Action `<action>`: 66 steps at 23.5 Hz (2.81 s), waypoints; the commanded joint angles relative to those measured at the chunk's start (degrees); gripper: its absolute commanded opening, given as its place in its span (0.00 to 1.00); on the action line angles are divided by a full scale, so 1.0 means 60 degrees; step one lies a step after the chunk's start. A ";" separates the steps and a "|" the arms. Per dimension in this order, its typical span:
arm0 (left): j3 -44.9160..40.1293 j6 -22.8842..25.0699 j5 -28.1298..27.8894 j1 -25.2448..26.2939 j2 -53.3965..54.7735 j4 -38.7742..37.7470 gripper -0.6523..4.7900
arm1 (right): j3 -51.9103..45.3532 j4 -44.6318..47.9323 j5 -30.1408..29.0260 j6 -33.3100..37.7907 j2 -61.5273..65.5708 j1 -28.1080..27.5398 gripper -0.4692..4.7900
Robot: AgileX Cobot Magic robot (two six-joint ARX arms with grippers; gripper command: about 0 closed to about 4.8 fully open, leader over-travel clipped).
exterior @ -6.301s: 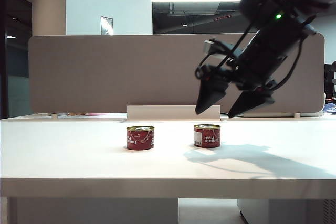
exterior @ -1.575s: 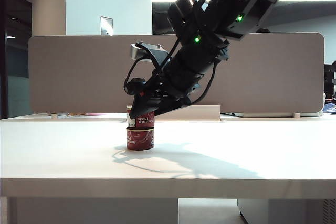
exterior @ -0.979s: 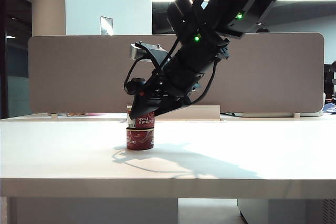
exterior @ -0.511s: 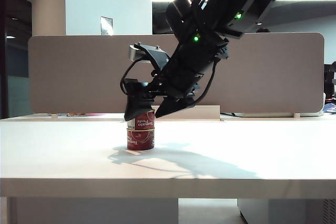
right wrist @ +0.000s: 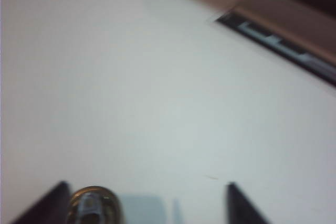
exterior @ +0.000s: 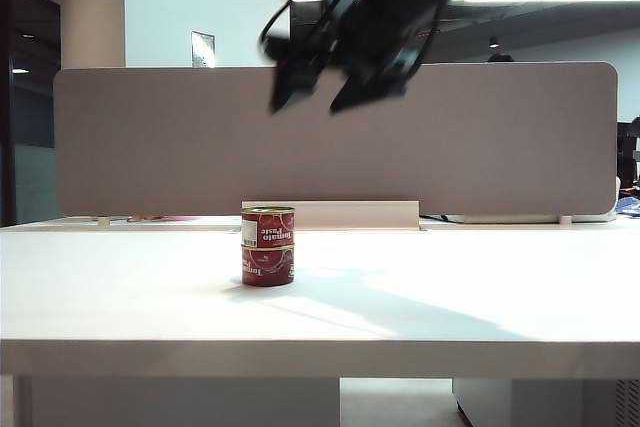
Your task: Stack a can of tomatoes on the right onto the can of tomatoes on the left.
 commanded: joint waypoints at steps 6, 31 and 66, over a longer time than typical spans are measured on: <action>0.0029 0.0004 -0.0025 0.0007 0.0011 0.0091 0.11 | -0.0732 -0.1559 0.0426 0.0277 -0.2306 -0.1260 0.08; 0.0029 0.0004 -0.2677 0.0011 0.0011 0.0758 0.11 | -0.7803 -0.1464 0.1668 0.2069 -1.1522 -0.2980 0.08; 0.0029 0.0004 -0.2674 0.0011 0.0011 0.0750 0.11 | -1.1755 -0.2430 -0.0255 0.2401 -1.6451 -0.5482 0.08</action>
